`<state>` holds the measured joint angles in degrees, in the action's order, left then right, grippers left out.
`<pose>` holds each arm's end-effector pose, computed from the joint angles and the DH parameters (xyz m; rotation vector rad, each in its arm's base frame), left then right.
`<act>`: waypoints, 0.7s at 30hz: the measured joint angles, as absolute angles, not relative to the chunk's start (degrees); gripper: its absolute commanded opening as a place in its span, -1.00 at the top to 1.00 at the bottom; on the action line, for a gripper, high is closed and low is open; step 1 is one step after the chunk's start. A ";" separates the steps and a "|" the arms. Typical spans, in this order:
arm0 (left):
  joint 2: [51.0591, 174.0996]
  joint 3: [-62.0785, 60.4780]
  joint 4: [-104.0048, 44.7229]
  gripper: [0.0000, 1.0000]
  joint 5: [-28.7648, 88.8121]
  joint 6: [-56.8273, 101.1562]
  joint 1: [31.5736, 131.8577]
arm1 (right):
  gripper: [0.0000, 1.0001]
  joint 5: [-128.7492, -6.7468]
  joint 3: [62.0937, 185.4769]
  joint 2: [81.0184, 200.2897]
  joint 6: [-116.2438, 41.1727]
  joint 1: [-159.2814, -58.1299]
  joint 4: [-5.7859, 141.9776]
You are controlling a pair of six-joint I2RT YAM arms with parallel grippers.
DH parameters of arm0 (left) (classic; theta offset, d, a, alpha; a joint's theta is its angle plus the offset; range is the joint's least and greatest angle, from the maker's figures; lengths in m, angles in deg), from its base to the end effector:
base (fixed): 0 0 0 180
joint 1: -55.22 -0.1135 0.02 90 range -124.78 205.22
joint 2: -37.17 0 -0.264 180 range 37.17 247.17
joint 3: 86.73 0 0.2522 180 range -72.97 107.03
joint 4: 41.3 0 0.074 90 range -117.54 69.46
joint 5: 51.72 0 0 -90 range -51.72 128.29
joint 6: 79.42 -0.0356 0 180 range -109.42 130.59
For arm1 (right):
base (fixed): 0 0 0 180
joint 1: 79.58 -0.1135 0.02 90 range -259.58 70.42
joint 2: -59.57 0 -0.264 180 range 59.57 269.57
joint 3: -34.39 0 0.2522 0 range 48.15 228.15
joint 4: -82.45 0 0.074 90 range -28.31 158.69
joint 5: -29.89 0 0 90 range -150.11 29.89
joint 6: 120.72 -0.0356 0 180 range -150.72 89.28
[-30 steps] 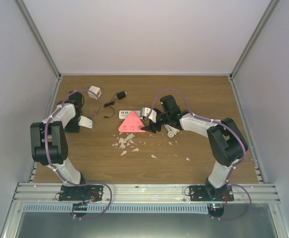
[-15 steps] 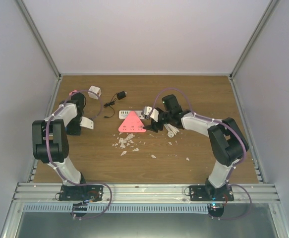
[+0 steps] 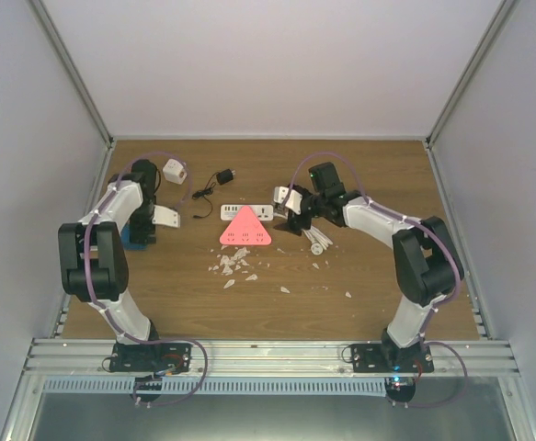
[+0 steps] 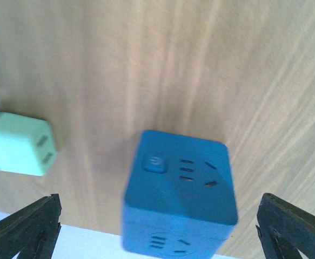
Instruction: Pull the plug off the socket
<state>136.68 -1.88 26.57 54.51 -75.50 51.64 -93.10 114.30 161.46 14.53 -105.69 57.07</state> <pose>0.3204 0.0300 0.2028 -1.9583 -2.2754 -0.4417 0.3314 0.1840 0.2010 -1.5389 1.6928 0.5161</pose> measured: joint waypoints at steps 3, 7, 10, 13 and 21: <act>136.66 1.60 27.82 -0.98 51.15 -74.21 52.43 | -0.87 -92.47 116.03 161.59 16.96 -105.01 55.54; 136.50 5.20 29.15 -0.98 45.49 -71.70 53.70 | -0.83 -91.35 118.43 162.79 20.78 -104.27 54.69; 136.46 8.22 30.42 -0.98 40.48 -68.66 54.18 | -0.81 -90.59 120.92 165.50 23.82 -104.16 53.97; 136.46 10.93 31.07 -0.98 36.11 -65.47 54.29 | -0.80 -90.35 122.98 168.39 25.90 -104.16 53.12; 136.22 13.38 30.04 -0.98 21.12 -54.54 54.33 | -0.75 -90.43 125.43 174.11 27.54 -104.57 52.57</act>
<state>136.22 13.38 30.04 21.12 -54.54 54.33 -90.43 125.43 174.11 27.54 -104.57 52.57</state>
